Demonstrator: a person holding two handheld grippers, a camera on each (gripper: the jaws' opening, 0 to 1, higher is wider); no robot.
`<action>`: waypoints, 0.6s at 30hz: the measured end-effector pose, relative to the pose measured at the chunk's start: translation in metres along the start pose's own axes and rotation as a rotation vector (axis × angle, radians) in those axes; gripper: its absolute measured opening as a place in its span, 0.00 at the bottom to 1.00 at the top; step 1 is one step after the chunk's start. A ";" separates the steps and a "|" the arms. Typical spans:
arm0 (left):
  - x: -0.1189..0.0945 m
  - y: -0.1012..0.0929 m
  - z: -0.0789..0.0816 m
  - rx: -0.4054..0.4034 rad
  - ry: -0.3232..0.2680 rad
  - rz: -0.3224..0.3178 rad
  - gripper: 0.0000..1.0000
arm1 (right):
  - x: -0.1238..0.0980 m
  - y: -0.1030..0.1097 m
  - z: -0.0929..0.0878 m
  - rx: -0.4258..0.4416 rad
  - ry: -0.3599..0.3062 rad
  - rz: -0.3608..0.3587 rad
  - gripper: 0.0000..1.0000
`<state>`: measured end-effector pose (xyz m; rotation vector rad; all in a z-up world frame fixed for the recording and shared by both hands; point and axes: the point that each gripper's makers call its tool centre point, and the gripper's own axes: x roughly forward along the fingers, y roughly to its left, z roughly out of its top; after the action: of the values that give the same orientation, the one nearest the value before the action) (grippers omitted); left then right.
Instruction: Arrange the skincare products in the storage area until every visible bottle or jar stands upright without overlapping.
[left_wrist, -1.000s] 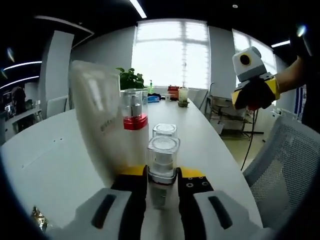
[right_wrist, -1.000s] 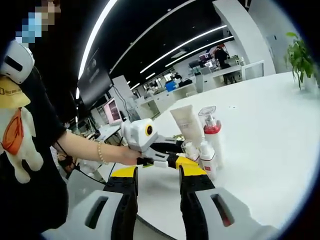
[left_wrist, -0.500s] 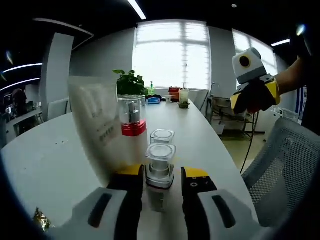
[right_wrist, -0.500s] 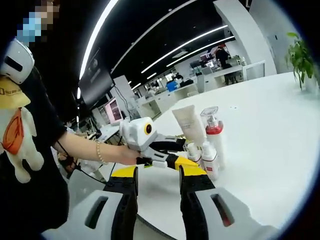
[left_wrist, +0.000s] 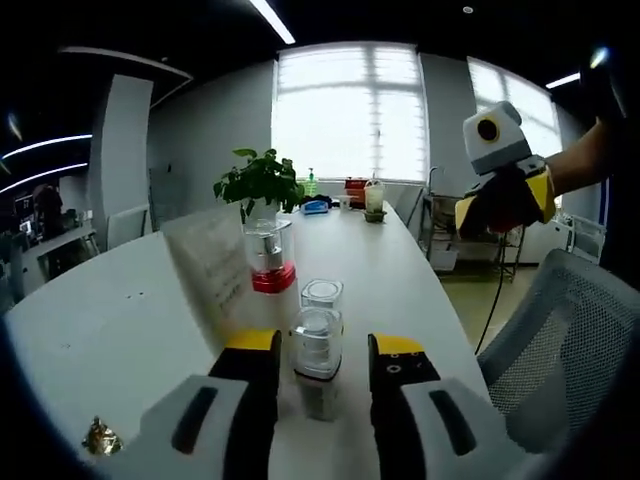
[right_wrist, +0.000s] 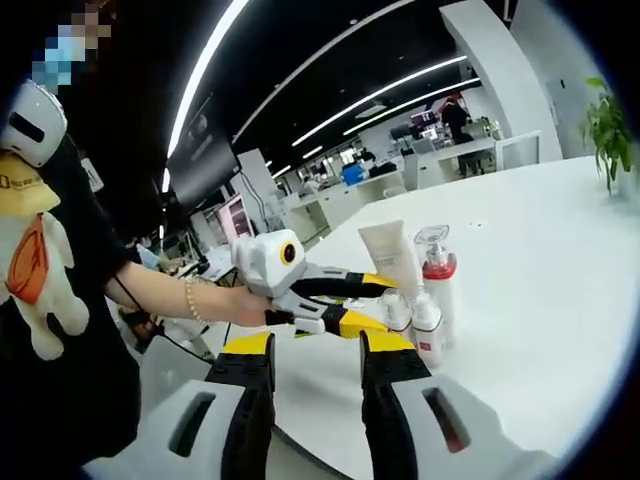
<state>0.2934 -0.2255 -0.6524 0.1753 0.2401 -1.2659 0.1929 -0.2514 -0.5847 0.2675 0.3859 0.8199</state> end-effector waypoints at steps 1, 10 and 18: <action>-0.002 0.000 0.002 0.000 -0.002 0.003 0.29 | 0.000 0.000 0.000 -0.002 0.001 0.000 0.34; -0.035 0.008 0.010 -0.039 -0.035 0.079 0.34 | 0.006 0.009 -0.005 -0.021 0.028 0.027 0.40; -0.070 0.005 0.006 -0.108 -0.040 0.151 0.36 | 0.018 0.013 -0.015 -0.025 0.063 0.037 0.53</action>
<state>0.2790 -0.1615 -0.6277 0.0741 0.2556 -1.1023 0.1894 -0.2280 -0.5973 0.2269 0.4300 0.8708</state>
